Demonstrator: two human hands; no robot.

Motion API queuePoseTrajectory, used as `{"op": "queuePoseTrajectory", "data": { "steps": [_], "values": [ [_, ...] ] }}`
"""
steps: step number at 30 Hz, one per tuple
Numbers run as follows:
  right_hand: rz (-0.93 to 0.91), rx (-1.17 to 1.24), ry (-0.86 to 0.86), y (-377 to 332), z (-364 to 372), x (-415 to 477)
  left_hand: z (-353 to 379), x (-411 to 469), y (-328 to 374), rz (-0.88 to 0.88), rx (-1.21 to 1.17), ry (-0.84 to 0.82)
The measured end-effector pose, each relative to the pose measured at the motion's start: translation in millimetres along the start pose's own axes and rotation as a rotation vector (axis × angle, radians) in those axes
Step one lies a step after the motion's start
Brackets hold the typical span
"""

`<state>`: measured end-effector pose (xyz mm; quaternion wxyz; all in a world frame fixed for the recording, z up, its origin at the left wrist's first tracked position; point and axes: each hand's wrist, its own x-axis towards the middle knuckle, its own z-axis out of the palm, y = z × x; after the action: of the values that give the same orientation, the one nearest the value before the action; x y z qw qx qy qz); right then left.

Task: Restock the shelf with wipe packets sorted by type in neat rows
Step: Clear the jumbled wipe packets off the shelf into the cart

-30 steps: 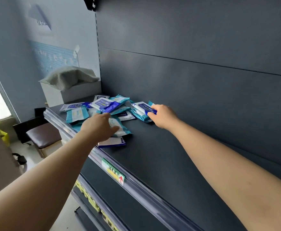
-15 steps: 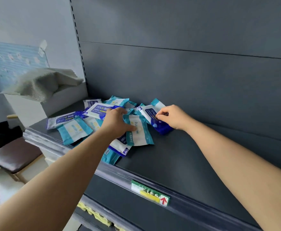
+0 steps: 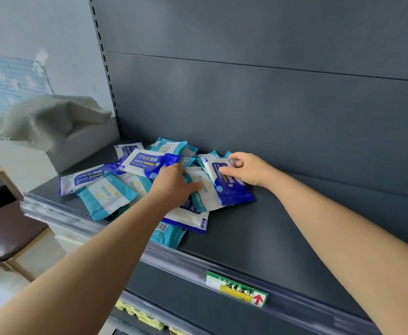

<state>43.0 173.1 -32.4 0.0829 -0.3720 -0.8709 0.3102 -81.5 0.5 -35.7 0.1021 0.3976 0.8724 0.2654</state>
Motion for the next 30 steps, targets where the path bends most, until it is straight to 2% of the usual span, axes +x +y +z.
{"op": "queuePoseTrajectory", "data": {
  "steps": [5, 7, 10, 12, 15, 18, 24, 30],
  "values": [
    [0.019, -0.179, 0.055, -1.1, -11.8, -8.9, 3.1, -3.1, 1.7, -0.012, -0.15, 0.016],
    [0.055, -0.239, 0.02, -3.0, -14.7, -8.3, -1.0, -7.2, 3.0, 0.002, -0.148, 0.043],
    [0.046, -0.15, -0.1, -7.7, -13.3, -5.5, -16.5, -11.6, 0.8, 0.051, 0.041, 0.258],
    [0.045, -0.047, -0.11, -12.4, -9.8, -6.3, -28.2, -6.3, -7.9, 0.031, 0.209, 0.355],
    [0.08, 0.055, -0.078, -19.6, -6.9, -6.6, -32.9, 14.2, -31.2, -0.084, 0.358, 0.186],
    [0.155, 0.044, -0.078, -24.0, -7.8, -7.1, -28.5, 26.2, -47.6, -0.074, 0.312, 0.081],
    [0.262, 0.158, -0.131, -18.9, -5.9, -12.1, -33.8, 24.1, -52.9, 0.042, 0.424, 0.2],
    [0.241, 0.384, -0.084, -19.8, -3.3, -26.7, -42.2, 17.6, -47.4, 0.124, 0.247, 0.218]
  ]
}}
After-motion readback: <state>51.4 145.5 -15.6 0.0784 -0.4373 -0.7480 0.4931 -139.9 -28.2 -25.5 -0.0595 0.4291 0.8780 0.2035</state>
